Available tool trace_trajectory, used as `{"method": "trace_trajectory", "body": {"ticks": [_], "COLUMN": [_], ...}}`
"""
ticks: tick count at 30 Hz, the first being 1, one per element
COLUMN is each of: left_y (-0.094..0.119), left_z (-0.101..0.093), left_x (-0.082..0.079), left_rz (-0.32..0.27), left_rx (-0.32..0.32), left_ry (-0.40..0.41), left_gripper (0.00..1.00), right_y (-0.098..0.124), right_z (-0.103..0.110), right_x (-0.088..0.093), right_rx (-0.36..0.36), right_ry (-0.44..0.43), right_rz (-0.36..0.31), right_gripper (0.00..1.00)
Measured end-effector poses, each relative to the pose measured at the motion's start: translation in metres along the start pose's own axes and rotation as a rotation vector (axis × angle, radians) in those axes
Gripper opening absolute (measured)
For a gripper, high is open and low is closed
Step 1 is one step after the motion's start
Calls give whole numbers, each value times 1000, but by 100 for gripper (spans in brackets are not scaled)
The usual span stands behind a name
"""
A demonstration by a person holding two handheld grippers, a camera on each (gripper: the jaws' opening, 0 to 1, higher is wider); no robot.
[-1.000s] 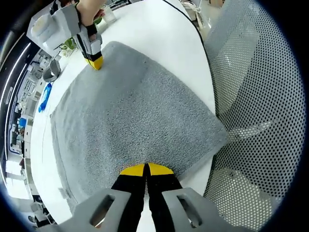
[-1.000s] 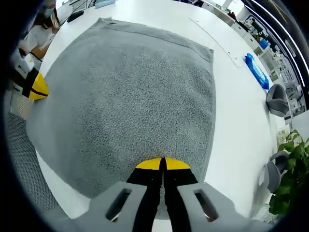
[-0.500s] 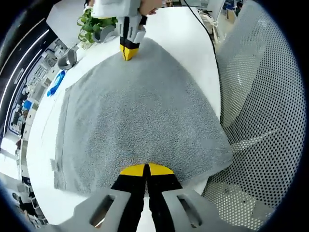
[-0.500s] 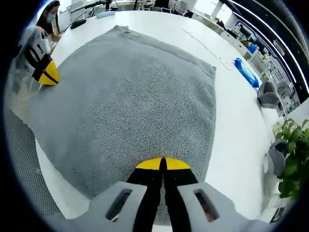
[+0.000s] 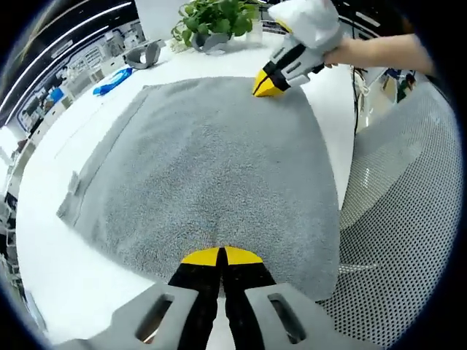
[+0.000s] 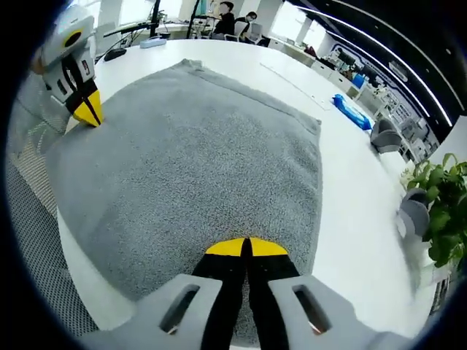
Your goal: Fold the towel on the table until its edges align and the towel forms a compact rectangular stack.
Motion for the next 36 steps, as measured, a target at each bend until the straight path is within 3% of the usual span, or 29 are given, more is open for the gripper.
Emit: {"method": "trace_trajectory", "body": {"ticks": [4, 6, 11, 16, 30, 32, 36], "left_y": [0, 0, 1, 0, 1, 1, 0], "left_z": [-1, -3, -3, -1, 12, 13, 15], "left_x": [0, -1, -1, -3, -2, -2, -5], "left_rz": [1, 11, 17, 39, 62, 73, 163], "left_rx": [-11, -24, -32, -70, -131, -132, -155], "left_ry": [21, -25, -21, -78, -138, -176, -386], "left_gripper": [1, 1, 0, 0, 0, 0, 0], "right_y": [2, 3, 5, 6, 11, 12, 14], "right_z": [3, 4, 6, 8, 17, 18, 21], "right_x": [1, 2, 5, 5, 5, 5, 4], "right_rx": [13, 25, 45, 39, -14, -21, -58], "right_ry": [-30, -52, -53, -60, -50, -53, -77], "right_rz": [-2, -11, -53, -67, -35, -32, -31], "right_gripper": [0, 0, 0, 0, 0, 0, 0]}}
Point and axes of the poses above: the point that each gripper's makers call its tool centre point, and the gripper's own axes: y roughly backward along the fingers, z roughly to its left, x roughly out of its underside, the point moved 5 cm from there along y, roughly backward along the fingers, and after that the axes turned 4 degrees about y, right-handed, at the moved point
